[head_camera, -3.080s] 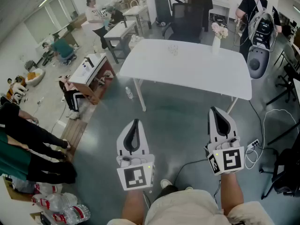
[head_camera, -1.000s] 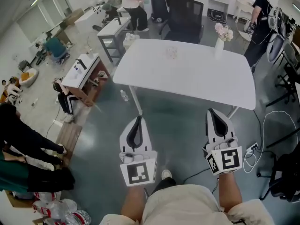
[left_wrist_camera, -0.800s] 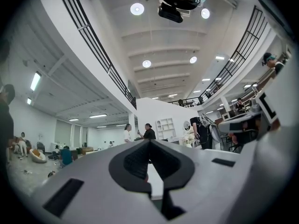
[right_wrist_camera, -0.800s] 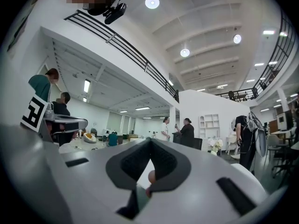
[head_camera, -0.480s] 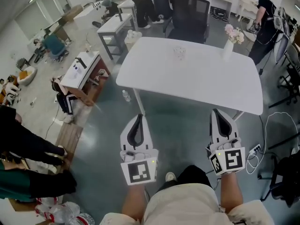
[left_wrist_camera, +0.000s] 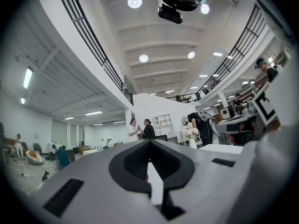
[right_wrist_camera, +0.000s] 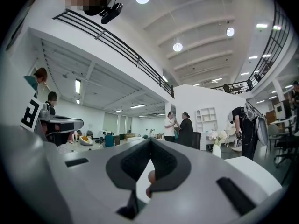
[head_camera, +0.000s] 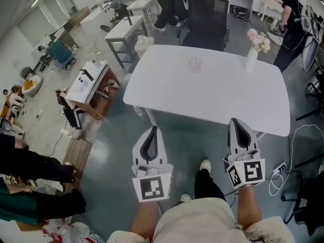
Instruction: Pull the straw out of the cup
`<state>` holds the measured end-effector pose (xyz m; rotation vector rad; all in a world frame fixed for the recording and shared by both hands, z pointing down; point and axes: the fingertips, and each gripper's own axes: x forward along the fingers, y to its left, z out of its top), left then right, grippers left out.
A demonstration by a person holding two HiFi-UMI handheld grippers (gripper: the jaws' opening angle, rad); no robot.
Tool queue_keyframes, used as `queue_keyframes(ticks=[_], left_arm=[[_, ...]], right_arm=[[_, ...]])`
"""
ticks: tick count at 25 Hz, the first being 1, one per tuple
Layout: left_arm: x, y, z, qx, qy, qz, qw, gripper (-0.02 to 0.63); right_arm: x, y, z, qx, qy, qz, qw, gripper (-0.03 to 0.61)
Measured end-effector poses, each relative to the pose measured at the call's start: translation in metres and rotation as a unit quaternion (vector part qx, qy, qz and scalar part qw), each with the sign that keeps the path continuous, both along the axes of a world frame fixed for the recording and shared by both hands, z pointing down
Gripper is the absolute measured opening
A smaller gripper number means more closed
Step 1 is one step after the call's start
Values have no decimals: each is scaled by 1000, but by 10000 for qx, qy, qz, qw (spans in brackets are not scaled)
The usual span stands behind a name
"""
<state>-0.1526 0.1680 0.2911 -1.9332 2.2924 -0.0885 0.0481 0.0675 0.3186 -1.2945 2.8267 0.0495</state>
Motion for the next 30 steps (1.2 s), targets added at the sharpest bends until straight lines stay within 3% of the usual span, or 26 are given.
queue_keyframes(ticks=[15, 30], left_arm=[[5, -190, 1, -269, 42, -314, 9991, 5], [24, -290, 4, -285, -41, -216, 9994, 5]], right_arm=[[-12, -200, 10, -271, -109, -438, 9986, 0], [-11, -290, 19, -314, -248, -709, 9967, 0]])
